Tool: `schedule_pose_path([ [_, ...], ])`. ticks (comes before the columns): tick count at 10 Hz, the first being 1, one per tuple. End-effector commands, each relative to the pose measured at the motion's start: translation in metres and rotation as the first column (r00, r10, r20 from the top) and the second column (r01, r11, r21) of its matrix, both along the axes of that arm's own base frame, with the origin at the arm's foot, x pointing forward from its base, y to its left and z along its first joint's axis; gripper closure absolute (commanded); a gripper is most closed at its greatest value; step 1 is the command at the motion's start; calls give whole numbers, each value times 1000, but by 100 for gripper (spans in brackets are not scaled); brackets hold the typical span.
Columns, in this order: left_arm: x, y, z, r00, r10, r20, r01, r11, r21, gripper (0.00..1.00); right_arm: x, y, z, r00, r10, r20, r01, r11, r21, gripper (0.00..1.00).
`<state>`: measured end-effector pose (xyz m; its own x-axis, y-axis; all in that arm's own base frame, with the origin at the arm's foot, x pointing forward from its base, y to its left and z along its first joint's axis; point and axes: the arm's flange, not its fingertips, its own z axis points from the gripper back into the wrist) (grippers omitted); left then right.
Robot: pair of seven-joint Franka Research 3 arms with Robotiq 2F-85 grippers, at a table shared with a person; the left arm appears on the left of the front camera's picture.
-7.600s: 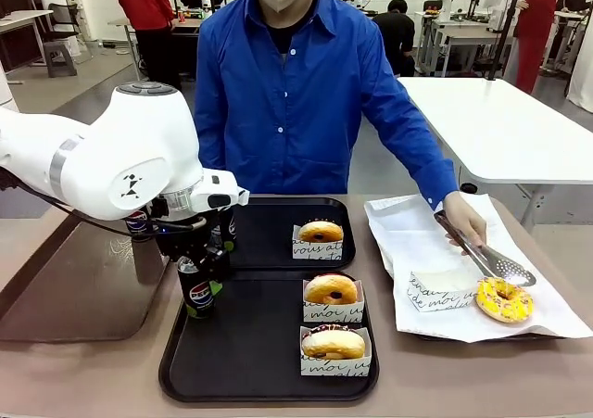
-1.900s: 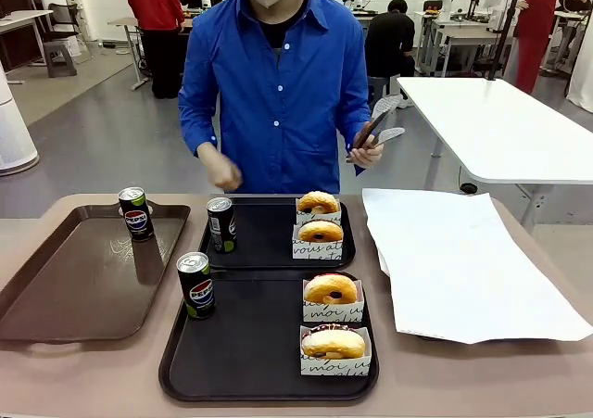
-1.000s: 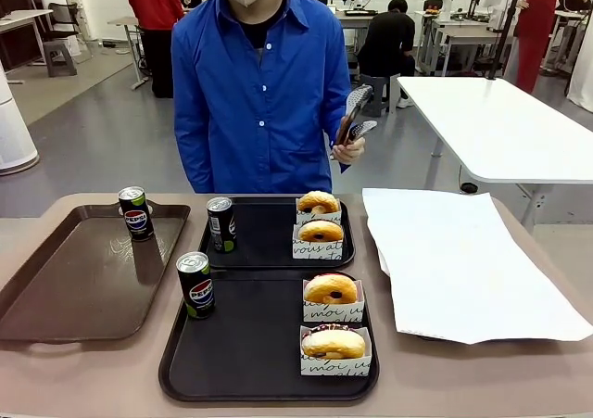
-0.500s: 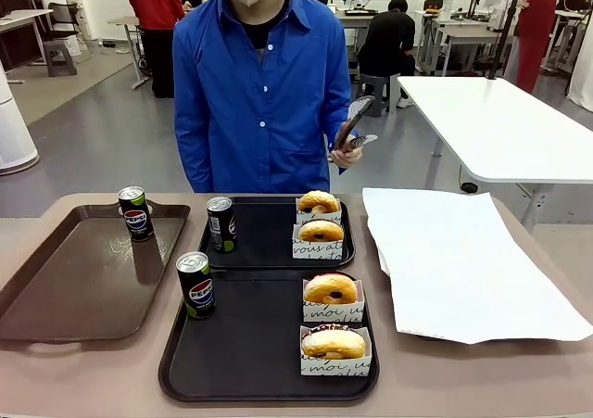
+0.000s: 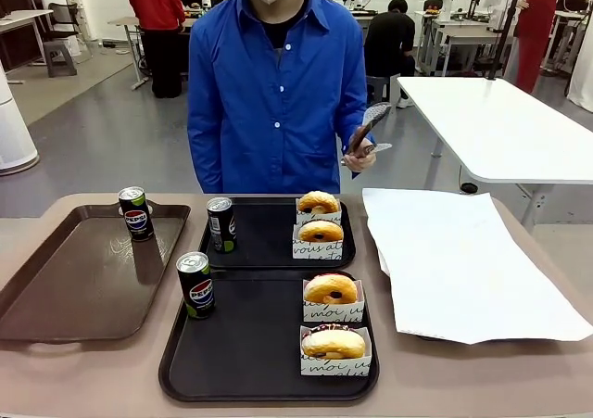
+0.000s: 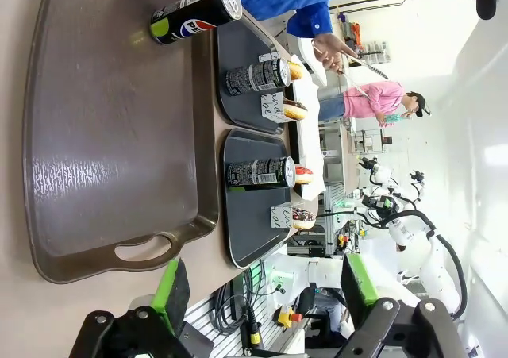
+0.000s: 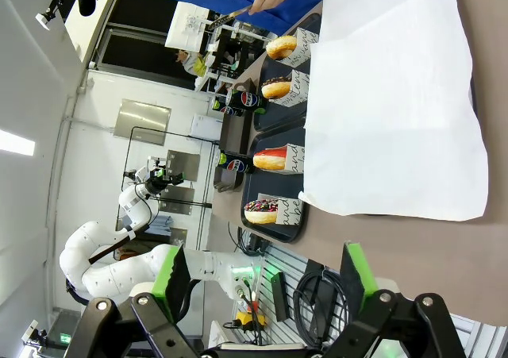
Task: Set up donuts and drinks on trays.
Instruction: Pick up one Pepsi coke from the Handle tray and place it on the Flat Tray without a Pepsi coke.
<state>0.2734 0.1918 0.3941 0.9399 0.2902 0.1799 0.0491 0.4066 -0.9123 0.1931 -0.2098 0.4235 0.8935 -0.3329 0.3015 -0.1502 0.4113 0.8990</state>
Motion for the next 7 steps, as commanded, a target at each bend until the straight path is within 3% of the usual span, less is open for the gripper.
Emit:
schedule_pose_path([
  [1,-2,1,-1,1000,-7,4,7,1000,-3,0,3,0,0,1000,2,24,-2,1000,15,0],
  [7,-2,1,-1,1000,-7,4,7,1000,-3,0,3,0,0,1000,2,24,-2,1000,15,0],
])
